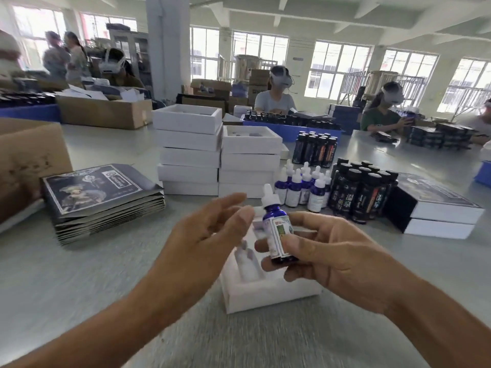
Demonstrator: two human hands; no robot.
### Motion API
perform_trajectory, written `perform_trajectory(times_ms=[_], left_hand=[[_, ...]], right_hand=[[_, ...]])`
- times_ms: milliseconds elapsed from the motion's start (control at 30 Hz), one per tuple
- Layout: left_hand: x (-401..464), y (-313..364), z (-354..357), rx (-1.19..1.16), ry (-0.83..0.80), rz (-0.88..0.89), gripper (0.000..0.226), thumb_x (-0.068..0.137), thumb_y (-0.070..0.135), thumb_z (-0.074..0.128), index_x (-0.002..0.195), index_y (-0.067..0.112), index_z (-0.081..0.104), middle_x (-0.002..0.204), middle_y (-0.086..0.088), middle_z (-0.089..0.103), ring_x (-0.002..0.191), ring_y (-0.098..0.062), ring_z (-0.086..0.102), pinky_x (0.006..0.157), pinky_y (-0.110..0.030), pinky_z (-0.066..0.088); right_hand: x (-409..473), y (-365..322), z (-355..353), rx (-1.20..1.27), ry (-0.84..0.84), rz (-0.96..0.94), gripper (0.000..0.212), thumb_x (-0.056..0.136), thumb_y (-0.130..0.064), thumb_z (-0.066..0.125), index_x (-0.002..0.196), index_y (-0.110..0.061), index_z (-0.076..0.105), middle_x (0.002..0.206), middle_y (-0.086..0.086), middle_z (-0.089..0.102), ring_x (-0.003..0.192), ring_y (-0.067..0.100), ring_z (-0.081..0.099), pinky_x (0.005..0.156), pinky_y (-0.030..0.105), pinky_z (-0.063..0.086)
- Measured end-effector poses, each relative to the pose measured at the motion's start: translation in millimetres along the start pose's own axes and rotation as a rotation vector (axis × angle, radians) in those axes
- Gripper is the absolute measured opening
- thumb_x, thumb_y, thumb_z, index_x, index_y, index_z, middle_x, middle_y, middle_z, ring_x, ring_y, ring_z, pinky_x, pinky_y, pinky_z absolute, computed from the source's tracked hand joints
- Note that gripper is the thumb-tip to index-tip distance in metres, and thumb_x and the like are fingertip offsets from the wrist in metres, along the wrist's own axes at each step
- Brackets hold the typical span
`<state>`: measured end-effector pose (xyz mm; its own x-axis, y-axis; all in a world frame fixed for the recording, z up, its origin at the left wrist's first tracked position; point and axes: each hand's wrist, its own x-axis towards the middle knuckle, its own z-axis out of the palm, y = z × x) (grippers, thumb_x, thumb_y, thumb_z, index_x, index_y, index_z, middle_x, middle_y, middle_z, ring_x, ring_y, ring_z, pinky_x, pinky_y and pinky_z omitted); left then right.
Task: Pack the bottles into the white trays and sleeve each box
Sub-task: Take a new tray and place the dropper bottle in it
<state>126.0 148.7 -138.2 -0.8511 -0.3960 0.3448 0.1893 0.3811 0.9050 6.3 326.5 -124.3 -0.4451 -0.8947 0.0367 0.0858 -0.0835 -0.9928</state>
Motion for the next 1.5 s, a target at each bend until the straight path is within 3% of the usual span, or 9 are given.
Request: perform_trajectory(times_ms=[133, 267, 433, 600, 800, 933, 1100, 1300, 1500], left_hand=[[4, 3, -3, -0.137, -0.089, -0.040, 0.049, 0.073, 0.059, 0.060, 0.120, 0.048, 0.057, 0.101, 0.019, 0.074, 0.080, 0.003, 0.068, 0.065, -0.010, 0.051], [8, -4, -8, -0.325, -0.150, -0.150, 0.055, 0.070, 0.045, 0.071, 0.123, 0.034, 0.061, 0.106, 0.002, 0.075, 0.094, -0.017, 0.072, 0.081, -0.033, 0.058], [13, -13, -6, -0.454, -0.122, -0.212, 0.046, 0.072, 0.031, 0.075, 0.117, 0.023, 0.067, 0.105, -0.006, 0.076, 0.088, -0.019, 0.071, 0.072, -0.027, 0.057], [18, -19, -8, -0.469, -0.081, -0.222, 0.047, 0.069, 0.035, 0.077, 0.113, 0.019, 0.071, 0.100, -0.007, 0.076, 0.082, -0.016, 0.071, 0.062, -0.022, 0.056], [35, -44, -24, 0.104, 0.164, -0.123, 0.033, 0.094, 0.039, 0.062, 0.127, 0.035, 0.061, 0.112, 0.024, 0.065, 0.094, 0.006, 0.062, 0.076, -0.012, 0.044], [35, -66, -22, 0.443, -0.023, -0.136, 0.039, 0.100, 0.045, 0.051, 0.136, 0.032, 0.056, 0.141, 0.012, 0.047, 0.110, -0.002, 0.045, 0.091, -0.017, 0.036], [33, -69, -21, 0.529, -0.057, -0.120, 0.045, 0.101, 0.048, 0.043, 0.143, 0.031, 0.048, 0.147, 0.005, 0.046, 0.118, -0.005, 0.042, 0.097, -0.024, 0.031], [32, -72, -21, 0.550, -0.060, -0.105, 0.047, 0.101, 0.050, 0.039, 0.145, 0.034, 0.046, 0.148, 0.006, 0.045, 0.118, -0.007, 0.043, 0.095, -0.027, 0.033], [31, -73, -21, 0.581, -0.064, -0.087, 0.049, 0.101, 0.052, 0.037, 0.146, 0.033, 0.044, 0.148, 0.007, 0.045, 0.129, -0.012, 0.044, 0.097, -0.026, 0.031]], right_hand=[[0, 6, 21, -0.119, -0.039, 0.021, 0.037, 0.090, -0.020, 0.070, 0.126, -0.018, 0.066, 0.119, 0.018, 0.069, 0.104, 0.035, 0.070, 0.075, 0.026, 0.058], [0, 8, 21, -0.283, -0.018, 0.002, 0.048, 0.083, -0.025, 0.079, 0.128, -0.028, 0.063, 0.117, 0.008, 0.072, 0.105, 0.028, 0.070, 0.086, 0.030, 0.058], [0, 15, 21, -0.411, 0.045, -0.041, 0.070, 0.071, -0.017, 0.089, 0.129, -0.036, 0.056, 0.113, 0.001, 0.073, 0.102, 0.022, 0.071, 0.086, 0.031, 0.058], [-1, 20, 29, -0.636, 0.180, -0.204, 0.061, 0.074, -0.034, 0.085, 0.123, -0.054, 0.054, 0.109, -0.014, 0.073, 0.095, 0.011, 0.072, 0.079, 0.025, 0.059], [8, 19, 16, -0.797, 0.406, -0.218, 0.050, 0.074, -0.059, 0.070, 0.122, -0.060, 0.054, 0.096, -0.025, 0.072, 0.087, -0.007, 0.068, 0.070, 0.010, 0.051], [20, 29, 16, -1.008, 0.371, -0.151, 0.058, 0.073, -0.079, 0.053, 0.128, -0.063, 0.045, 0.093, -0.037, 0.055, 0.094, -0.027, 0.051, 0.071, 0.004, 0.036], [29, 37, 13, -1.196, 0.261, -0.097, 0.065, 0.071, -0.089, 0.044, 0.132, -0.065, 0.038, 0.117, -0.027, 0.059, 0.105, -0.005, 0.051, 0.086, 0.029, 0.041], [29, 35, 10, -1.277, 0.231, -0.097, 0.072, 0.070, -0.088, 0.047, 0.134, -0.055, 0.048, 0.105, -0.030, 0.058, 0.105, -0.010, 0.042, 0.082, 0.019, 0.032], [26, 25, 10, -1.278, 0.160, -0.049, 0.066, 0.072, -0.082, 0.048, 0.133, -0.056, 0.050, 0.111, -0.035, 0.055, 0.106, -0.009, 0.047, 0.093, 0.030, 0.041]])
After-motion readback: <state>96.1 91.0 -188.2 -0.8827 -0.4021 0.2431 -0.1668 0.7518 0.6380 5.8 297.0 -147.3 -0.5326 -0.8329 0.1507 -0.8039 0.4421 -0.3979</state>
